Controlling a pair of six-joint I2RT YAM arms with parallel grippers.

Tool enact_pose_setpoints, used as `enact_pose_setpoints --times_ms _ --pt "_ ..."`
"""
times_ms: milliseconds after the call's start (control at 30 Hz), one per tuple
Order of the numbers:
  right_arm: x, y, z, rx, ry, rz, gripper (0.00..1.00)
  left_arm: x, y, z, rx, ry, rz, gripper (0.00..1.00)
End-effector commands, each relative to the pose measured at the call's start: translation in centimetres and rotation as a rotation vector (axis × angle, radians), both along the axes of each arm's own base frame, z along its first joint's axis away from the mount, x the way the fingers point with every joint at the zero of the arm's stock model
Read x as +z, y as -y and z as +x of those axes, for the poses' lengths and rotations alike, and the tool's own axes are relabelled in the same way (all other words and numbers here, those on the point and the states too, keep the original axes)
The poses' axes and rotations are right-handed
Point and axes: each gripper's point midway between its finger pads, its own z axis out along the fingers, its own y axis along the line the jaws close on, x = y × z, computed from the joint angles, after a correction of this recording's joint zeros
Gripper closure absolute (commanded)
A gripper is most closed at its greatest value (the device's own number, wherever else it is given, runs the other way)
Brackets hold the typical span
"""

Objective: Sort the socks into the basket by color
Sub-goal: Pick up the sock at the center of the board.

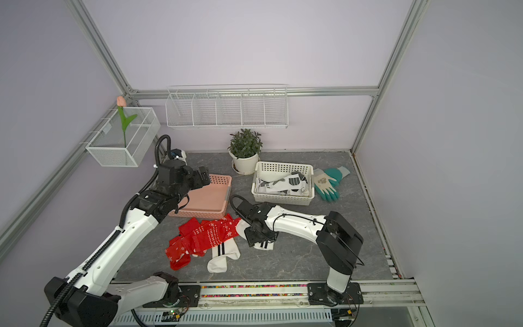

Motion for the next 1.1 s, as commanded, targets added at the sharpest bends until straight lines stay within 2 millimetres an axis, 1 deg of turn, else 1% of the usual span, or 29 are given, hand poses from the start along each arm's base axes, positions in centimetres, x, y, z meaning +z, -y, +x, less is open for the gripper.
enact_pose_setpoints --times_ms 0,233,433,600,767,1067 --pt "-1.3 0.2 -0.4 -0.018 -0.029 -0.017 0.33 0.3 -0.2 -0.1 0.013 0.011 -0.003 0.01" --pt "-2.2 0.5 -0.6 -0.024 -0.042 -0.04 0.37 0.2 -0.2 -0.1 0.012 0.008 -0.002 0.01" --pt "-3.2 0.2 -0.9 -0.022 -0.075 -0.043 0.4 0.2 -0.2 -0.1 0.012 0.008 0.0 0.01" --pt "-4.0 0.3 -0.8 -0.019 -0.083 -0.059 0.41 0.2 -0.3 -0.1 0.016 0.007 0.002 0.01" --pt "-4.4 0.8 -0.5 -0.032 -0.089 -0.074 0.42 0.3 -0.3 -0.1 0.013 0.01 0.0 0.01" --pt "-5.5 2.0 -0.4 -0.043 -0.114 -0.097 0.56 0.5 -0.3 -0.2 0.014 0.014 -0.001 0.01"
